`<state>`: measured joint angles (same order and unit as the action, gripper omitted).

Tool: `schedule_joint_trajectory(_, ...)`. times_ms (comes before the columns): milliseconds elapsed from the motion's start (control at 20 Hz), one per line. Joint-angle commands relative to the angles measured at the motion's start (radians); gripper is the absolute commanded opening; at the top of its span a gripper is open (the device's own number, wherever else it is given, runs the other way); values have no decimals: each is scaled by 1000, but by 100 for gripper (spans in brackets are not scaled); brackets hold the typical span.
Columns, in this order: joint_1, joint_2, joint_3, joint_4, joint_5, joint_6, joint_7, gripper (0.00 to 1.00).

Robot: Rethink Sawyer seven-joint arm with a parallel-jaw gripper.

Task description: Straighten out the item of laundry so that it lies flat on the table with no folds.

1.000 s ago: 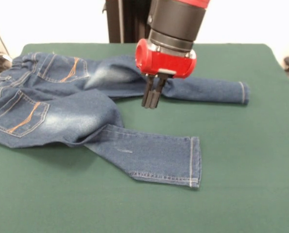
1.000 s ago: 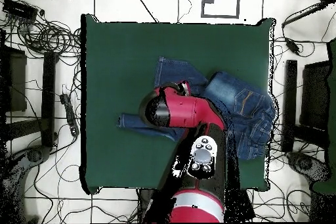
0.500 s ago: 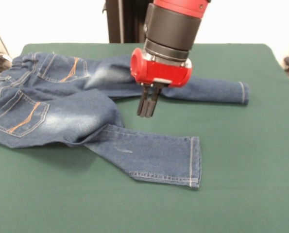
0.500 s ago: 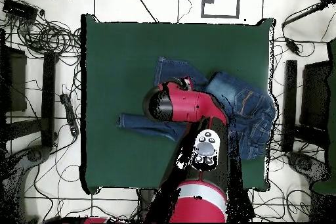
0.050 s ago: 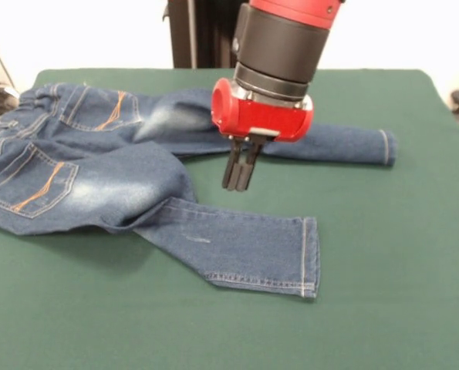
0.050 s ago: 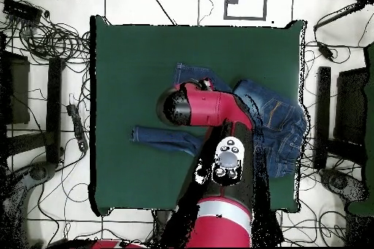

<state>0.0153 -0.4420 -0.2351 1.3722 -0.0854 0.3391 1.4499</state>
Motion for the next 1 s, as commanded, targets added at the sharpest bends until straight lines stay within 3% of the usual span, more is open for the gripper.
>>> schedule_joint_trajectory(50, 29, 64, 142, -34, 12, 117, 80, 0)
schedule_joint_trajectory(400, 32, 100, 165, -55, 2, 74, 89, 0)
schedule_joint_trajectory(1000, -33, 149, 281, -106, -47, 100, -29, 0)
